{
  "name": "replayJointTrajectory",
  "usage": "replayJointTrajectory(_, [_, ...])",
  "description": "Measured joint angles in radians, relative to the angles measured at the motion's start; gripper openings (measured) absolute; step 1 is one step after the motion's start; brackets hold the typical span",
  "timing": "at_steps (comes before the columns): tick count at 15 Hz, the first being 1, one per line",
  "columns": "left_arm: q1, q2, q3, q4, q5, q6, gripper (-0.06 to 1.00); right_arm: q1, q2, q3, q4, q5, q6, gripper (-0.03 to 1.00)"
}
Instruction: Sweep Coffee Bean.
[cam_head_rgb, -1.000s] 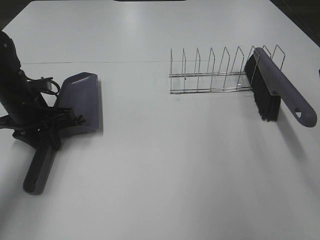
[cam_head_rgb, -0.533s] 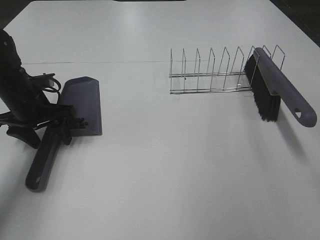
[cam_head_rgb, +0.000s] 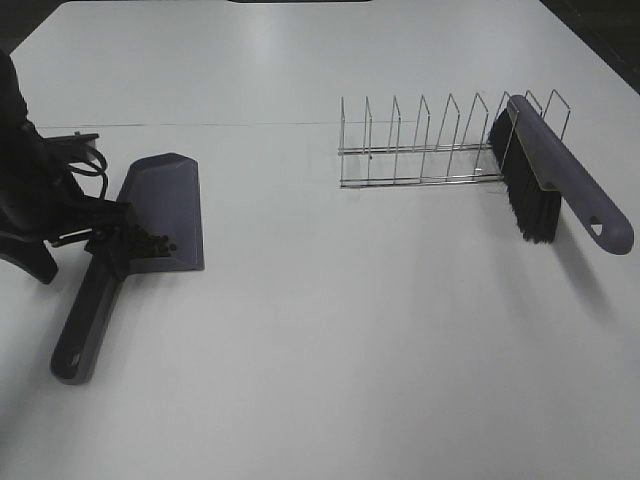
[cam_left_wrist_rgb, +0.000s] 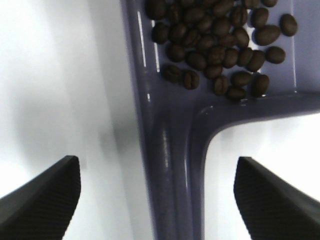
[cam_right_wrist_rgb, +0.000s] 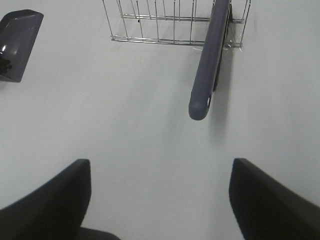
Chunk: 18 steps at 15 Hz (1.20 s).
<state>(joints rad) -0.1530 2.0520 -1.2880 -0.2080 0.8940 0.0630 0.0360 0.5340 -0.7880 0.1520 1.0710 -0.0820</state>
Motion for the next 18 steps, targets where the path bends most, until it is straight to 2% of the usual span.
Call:
replayJointTrajectory(3, [0.0,-0.093,0.0,0.094,0.037,-0.016,0.77,0.0,-0.063,0.105,0.0,0.001,-0.015,0.67])
replayJointTrajectory(5, [0.013,-0.161,0.0,0.125,0.066,-0.029,0.77,0.0,-0.128,0.2,0.0,0.001,-0.026,0.67])
replayJointTrajectory(10, [0.145,-0.272,0.069,0.131,0.094,-0.026,0.77,0.0,-0.217,0.309,0.0,0.004,-0.059,0.67])
replayJointTrajectory(12, [0.192,-0.344,0.15,0.131,0.08,-0.026,0.77,0.0,-0.227,0.31,0.0,0.005,-0.065,0.67])
replayJointTrajectory(16, [0.199,-0.559,0.391,0.131,-0.003,-0.019,0.77,0.0,-0.227,0.328,0.021,0.042,-0.068,0.67])
replayJointTrajectory(18, [0.199,-0.633,0.461,0.13,-0.016,-0.019,0.77,0.0,-0.227,0.328,0.027,0.042,-0.069,0.67])
